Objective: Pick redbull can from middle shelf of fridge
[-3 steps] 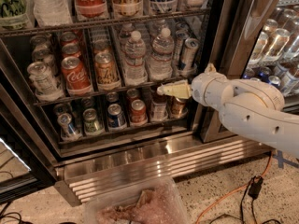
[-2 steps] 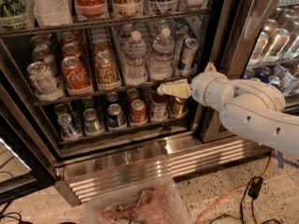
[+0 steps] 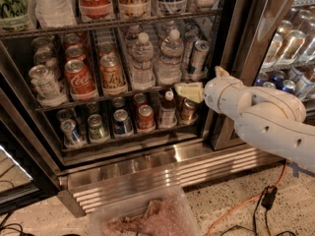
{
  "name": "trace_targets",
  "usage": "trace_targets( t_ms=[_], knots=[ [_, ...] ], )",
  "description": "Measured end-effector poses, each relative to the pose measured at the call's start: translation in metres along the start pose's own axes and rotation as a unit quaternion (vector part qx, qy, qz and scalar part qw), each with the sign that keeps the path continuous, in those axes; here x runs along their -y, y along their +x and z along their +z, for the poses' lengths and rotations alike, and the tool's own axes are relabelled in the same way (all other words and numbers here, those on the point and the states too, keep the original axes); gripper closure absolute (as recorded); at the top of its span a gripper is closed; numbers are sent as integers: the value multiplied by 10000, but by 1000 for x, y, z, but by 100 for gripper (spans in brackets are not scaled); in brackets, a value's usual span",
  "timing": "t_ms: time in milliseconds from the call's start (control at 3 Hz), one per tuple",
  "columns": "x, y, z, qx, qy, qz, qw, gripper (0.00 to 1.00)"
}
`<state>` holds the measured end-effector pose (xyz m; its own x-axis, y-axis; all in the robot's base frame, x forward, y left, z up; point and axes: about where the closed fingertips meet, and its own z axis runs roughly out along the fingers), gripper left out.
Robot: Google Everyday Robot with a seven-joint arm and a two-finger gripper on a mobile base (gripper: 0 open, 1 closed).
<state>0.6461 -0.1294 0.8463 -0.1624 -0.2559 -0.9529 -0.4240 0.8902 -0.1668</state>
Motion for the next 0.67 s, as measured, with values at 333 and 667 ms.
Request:
trace_targets(
  t_ms=[333, 667],
  knots=[
    [3, 1, 2, 26, 53, -8, 10000, 22],
    [12, 2, 11, 86, 185, -57, 9998, 18]
  ],
)
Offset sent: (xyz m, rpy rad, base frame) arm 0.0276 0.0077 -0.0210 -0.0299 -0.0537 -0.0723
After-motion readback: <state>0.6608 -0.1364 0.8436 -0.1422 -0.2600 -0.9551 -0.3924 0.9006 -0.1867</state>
